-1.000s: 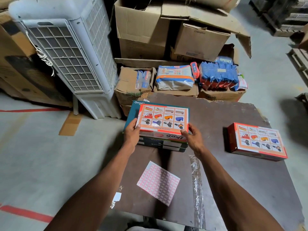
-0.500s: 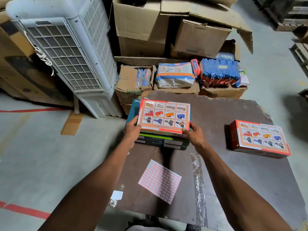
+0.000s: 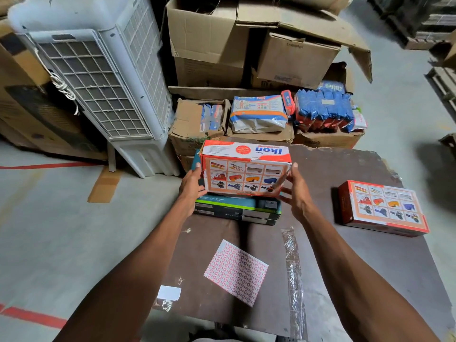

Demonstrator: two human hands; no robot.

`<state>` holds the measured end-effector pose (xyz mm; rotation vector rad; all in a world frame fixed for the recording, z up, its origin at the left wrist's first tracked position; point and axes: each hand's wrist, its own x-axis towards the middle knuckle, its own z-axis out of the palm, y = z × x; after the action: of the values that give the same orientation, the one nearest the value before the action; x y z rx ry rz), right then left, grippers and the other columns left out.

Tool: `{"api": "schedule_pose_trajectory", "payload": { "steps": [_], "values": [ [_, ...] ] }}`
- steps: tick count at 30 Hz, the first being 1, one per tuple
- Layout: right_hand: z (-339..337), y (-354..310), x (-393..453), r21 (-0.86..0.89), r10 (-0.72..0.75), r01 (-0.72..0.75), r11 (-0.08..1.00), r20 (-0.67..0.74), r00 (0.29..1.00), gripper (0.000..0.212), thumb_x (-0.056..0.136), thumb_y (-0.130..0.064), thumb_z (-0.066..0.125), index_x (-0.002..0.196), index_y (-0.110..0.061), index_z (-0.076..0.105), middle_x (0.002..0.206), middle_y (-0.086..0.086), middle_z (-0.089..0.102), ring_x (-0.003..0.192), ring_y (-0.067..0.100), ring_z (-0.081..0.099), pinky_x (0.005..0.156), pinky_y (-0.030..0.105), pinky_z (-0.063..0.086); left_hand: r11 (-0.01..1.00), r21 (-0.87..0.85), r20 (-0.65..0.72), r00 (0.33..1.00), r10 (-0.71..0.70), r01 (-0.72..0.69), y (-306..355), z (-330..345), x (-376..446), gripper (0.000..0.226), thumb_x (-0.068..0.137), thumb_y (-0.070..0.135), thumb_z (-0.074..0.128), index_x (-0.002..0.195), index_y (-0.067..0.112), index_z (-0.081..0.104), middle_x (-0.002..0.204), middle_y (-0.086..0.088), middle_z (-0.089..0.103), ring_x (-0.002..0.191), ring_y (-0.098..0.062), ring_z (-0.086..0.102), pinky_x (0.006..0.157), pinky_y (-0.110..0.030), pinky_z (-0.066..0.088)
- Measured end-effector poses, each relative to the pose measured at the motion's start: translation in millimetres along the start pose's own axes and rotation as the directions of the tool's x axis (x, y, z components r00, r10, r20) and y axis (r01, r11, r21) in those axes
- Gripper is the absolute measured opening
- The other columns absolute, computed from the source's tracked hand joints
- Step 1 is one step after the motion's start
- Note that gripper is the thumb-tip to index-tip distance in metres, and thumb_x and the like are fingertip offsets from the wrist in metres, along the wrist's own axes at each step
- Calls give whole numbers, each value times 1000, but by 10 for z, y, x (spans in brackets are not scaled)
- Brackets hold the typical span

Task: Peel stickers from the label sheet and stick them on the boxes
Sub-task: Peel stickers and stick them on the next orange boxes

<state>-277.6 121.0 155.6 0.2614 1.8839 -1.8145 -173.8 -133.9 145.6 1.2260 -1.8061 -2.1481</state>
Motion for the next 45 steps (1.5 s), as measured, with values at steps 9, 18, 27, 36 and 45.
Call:
{"api": "schedule_pose_trajectory", "payload": {
  "steps": [9,18,27,36,45],
  "values": [
    [-30,-335,-113,-196,73,-53,979,98,992,69,105,-66,9,104,-27,66,87,2,70,86,20,65,73,36,46,950,283,22,989,-146,134,368,74,-83,103,77,97,13,146,31,49,120,-18,64,111,-46,65,82,-44,52],
    [91,-619,-80,-332,19,-5,943,40,999,55,103,-59,38,118,-15,68,112,13,73,92,24,69,77,40,56,831,550,7,996,93,-82,747,70,107,65,94,66,40,94,14,78,90,-8,79,60,-20,60,57,-27,44],
    [-95,-236,-118,-333,-131,171,927,140,981,28,106,-17,52,133,-17,54,124,-2,69,109,13,65,88,30,50,676,645,112,919,378,-357,311,-98,94,35,108,31,47,120,8,71,115,-11,72,101,-28,63,77,-35,42],
    [-22,456,-115,-306,-191,205,930,75,979,60,96,11,58,137,-24,32,140,6,60,125,18,62,101,42,57,821,484,-51,927,372,-302,-355,-124,-21,46,93,8,69,137,22,65,107,9,74,96,-10,66,79,-25,48],
    [84,662,-48,-316,-138,165,934,104,985,59,97,11,59,134,-22,28,130,4,63,111,12,66,93,24,56,844,480,-118,935,334,-241,-783,-138,157,46,93,5,71,137,17,65,114,-6,74,103,-25,68,97,-46,58]
  ]
}}
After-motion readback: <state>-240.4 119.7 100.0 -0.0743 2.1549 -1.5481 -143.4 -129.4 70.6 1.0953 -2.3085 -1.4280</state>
